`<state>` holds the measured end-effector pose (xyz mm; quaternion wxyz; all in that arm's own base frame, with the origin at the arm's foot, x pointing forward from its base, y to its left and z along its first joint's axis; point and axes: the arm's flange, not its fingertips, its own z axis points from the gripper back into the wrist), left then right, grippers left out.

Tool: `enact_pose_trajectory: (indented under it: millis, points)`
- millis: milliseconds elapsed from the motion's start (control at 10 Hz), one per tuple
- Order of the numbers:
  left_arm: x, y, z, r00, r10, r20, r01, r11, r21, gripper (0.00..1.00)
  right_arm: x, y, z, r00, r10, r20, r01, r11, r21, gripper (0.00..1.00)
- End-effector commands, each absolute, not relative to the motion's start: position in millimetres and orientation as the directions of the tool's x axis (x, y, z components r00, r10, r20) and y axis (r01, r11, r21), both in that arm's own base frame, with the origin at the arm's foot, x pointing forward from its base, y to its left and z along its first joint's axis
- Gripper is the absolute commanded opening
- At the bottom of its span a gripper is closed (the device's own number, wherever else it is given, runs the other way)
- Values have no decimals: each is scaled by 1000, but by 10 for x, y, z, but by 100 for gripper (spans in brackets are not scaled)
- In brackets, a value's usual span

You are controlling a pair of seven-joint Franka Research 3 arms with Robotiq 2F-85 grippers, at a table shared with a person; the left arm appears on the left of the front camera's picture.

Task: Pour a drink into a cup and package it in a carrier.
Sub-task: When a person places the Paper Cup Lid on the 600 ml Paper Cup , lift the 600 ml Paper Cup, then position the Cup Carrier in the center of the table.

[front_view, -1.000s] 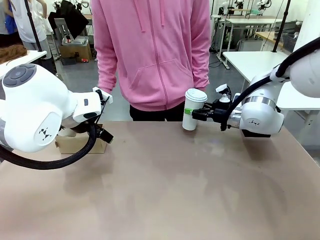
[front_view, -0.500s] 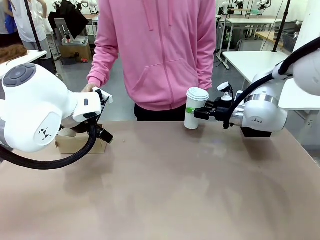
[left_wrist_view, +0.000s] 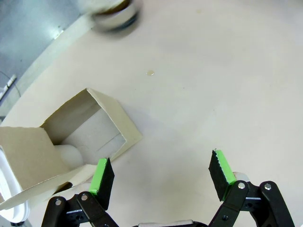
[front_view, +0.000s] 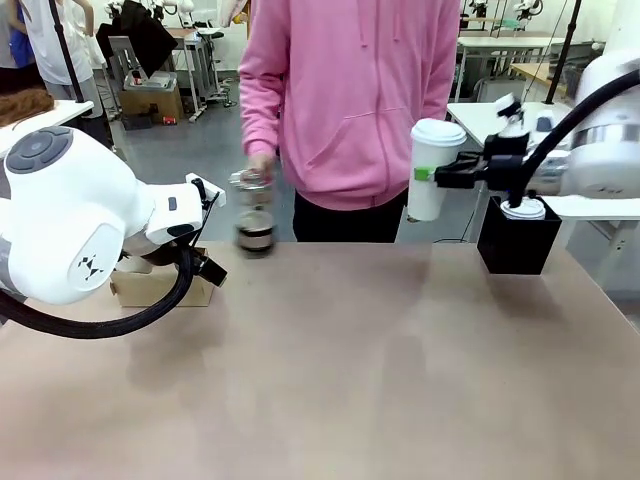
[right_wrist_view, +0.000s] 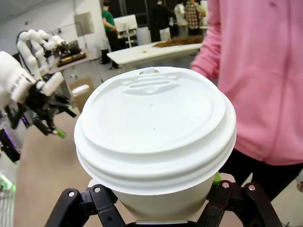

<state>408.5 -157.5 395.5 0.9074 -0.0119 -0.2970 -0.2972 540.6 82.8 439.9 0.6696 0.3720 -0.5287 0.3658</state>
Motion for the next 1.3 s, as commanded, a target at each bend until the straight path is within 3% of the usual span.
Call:
enact_pose_trajectory:
  millis: [0,600,700,1200]
  points:
    - [4080,-1567,3968,646,-531,549,546,824,154,100,5035,742,4758,210,72,975,-899,405,164,80]
    - [4080,-1567,3968,646,-531,549,546,824,154,100,4846,797,4965,167,59,984,-853,509,115,80]
    - [4080,-1567,3968,646,-531,549,546,824,154,100,4822,713,4988,178,82,981,-888,442,124,80]
    - [4080,-1567,3968,646,-531,549,546,824,154,100,4822,713,4988,178,82,981,-888,442,124,80]
